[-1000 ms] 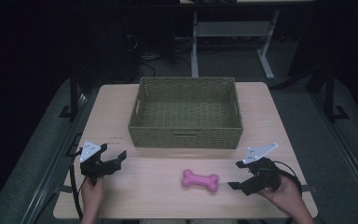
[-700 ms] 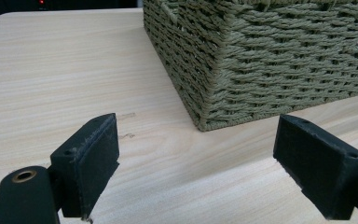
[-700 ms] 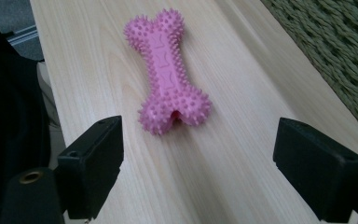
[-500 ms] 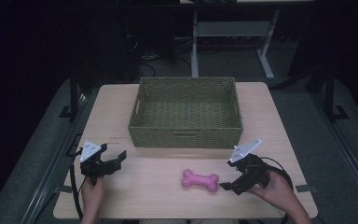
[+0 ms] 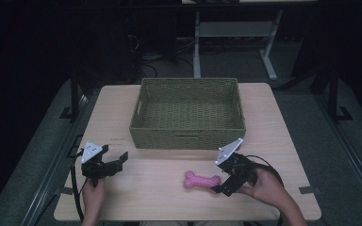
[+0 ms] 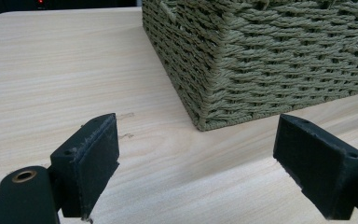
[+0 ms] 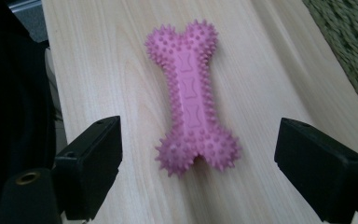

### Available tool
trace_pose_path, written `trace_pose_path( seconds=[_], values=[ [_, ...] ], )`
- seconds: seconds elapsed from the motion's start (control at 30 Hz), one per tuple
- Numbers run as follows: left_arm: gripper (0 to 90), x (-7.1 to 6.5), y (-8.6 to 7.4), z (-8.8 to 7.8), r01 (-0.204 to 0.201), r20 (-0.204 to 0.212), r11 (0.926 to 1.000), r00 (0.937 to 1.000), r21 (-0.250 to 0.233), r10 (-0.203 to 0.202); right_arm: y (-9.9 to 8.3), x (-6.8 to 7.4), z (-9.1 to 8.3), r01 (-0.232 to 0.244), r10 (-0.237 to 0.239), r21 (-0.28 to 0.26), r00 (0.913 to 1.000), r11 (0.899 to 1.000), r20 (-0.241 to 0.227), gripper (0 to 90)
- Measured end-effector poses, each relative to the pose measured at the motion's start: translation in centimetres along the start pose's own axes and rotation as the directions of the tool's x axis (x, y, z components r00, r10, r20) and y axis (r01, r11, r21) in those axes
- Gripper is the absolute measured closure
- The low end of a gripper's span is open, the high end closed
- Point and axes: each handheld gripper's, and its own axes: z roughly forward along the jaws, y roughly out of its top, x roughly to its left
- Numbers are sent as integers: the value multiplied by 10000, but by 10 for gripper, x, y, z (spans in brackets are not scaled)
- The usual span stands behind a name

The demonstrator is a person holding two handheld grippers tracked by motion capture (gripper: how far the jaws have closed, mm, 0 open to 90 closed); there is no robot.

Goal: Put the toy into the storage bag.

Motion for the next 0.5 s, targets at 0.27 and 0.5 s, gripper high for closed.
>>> trace_pose_path(
  seconds=[0.27, 0.5],
  values=[
    [136, 0, 0, 0, 6, 14, 10000, 10000, 8, -6, 15, 1, 14, 436, -427, 354, 9988, 9984, -255, 153],
    [137, 0, 0, 1, 31, 19, 10000, 10000, 23, -31, 22, 1, 27, 700, -670, 718, 9968, 9950, -433, 217]
  ],
)
